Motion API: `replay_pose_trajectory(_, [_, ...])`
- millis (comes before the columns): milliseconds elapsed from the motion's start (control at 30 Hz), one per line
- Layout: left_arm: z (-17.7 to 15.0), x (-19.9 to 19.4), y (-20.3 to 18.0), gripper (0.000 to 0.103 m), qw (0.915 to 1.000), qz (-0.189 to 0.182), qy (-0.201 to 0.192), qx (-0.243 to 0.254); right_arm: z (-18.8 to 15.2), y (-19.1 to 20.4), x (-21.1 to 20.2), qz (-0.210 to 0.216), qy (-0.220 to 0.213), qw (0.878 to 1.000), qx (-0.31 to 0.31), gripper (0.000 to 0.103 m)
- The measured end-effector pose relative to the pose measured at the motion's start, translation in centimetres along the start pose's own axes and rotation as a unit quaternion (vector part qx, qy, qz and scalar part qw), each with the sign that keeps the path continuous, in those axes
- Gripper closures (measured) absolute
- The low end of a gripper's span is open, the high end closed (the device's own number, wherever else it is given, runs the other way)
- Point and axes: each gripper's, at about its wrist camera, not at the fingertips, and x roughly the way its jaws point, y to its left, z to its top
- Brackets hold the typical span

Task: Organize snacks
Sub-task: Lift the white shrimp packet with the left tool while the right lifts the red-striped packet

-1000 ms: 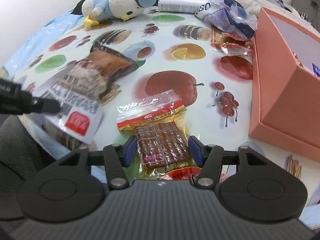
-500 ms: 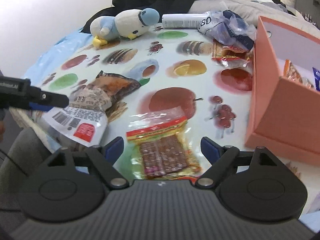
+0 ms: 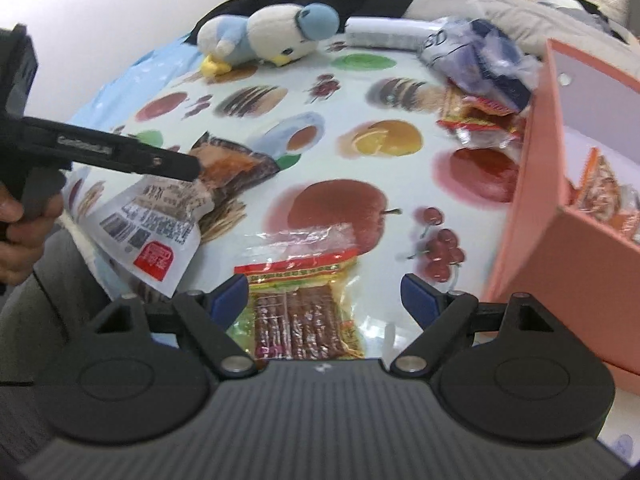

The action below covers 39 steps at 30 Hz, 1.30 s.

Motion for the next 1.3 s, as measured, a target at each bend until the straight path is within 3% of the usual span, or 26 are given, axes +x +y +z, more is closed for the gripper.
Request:
replay_pose_trajectory(367, [-1.0,1.3,0.7,0.020,0.9996,0.013,0.022,0.013,0.2,0.6,3.0,-0.009,0.026,1.000,-0.008,0.018])
replay_pose_trajectory(467, [-1.2,1.8,0.6,0.024,0.9994,0.015,0.027,0.017,0.3,1.3,2.9,0.000,0.026,0.999,-0.018,0.018])
replay_pose_trajectory(733, [-1.1,2.4,-0.4,0.037,0.9993,0.008,0.019,0.032,-0.8,3.0,3.8,-0.027,0.045,0.997,-0.054,0.016])
replay_pose_trajectory(900, [-1.1,2.2,-0.5,0.045,0.9997,0.006,0.016,0.019,-0.4,3.6,3.7,-0.025,0.041,0.998,-0.051,0.039])
replay_pose_trajectory(1000, [-1.1,1.6,-0.6,0.047,0.9998,0.006,0.014,0.013,-0.4,4.2,3.5,-0.031,0.041,0.997,-0.056,0.045])
replay_pose_trajectory(1300, [-1.9,-1.9,-1.4,0.047,0.9999,0.003,-0.010,-0.014,0.0,4.4,1.8,-0.065,0.011,0.997,-0.042,0.046])
